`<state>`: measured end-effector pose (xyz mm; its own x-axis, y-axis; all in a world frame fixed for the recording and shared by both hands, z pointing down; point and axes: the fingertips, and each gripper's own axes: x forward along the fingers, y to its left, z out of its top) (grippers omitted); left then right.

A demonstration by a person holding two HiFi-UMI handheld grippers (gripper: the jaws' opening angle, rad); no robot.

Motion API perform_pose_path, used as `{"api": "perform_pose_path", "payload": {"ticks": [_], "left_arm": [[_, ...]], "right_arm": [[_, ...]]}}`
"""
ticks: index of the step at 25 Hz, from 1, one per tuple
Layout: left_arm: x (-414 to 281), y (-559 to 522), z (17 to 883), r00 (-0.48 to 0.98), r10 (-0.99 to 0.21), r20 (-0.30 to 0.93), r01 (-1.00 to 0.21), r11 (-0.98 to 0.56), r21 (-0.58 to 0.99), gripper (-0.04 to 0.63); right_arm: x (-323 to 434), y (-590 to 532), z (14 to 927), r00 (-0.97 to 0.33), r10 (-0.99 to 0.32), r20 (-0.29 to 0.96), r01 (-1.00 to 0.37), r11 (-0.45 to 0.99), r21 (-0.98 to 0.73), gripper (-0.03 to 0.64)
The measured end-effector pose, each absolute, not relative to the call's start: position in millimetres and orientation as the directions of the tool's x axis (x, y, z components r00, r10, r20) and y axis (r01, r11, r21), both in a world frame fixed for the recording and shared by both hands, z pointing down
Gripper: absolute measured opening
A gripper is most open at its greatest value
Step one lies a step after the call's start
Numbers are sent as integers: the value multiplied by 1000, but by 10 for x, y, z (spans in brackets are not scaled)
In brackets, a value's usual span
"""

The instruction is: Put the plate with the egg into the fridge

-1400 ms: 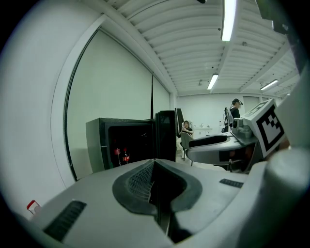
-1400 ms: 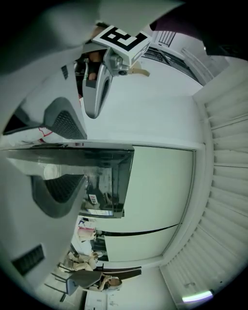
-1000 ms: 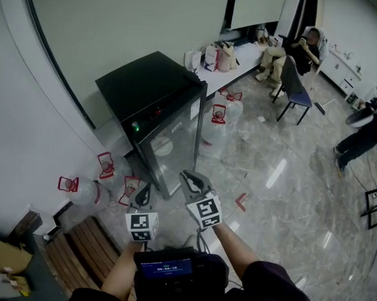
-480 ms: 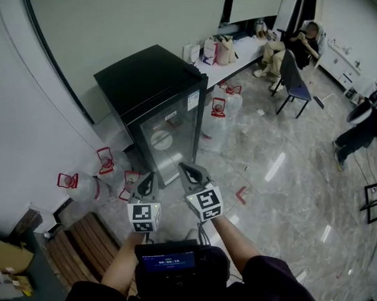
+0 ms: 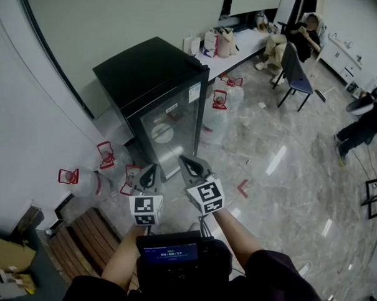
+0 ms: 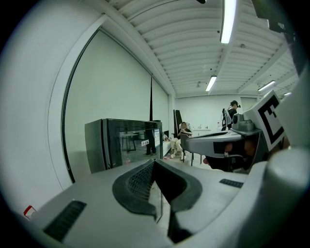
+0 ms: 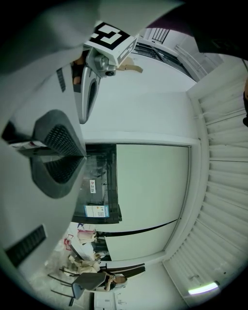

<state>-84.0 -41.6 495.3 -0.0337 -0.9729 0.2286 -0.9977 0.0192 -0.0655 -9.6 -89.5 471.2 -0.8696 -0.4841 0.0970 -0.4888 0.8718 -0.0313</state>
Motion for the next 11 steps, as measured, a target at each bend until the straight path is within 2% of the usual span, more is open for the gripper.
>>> {"api": "perform_pose_path", "payload": {"ticks": [11], "left_arm": [[-806, -489, 5007, -18, -970, 241, -998, 2, -68, 9]], "right_arm": [[-122, -934, 4738, -874, -476, 100, -481, 877, -25, 8]]}}
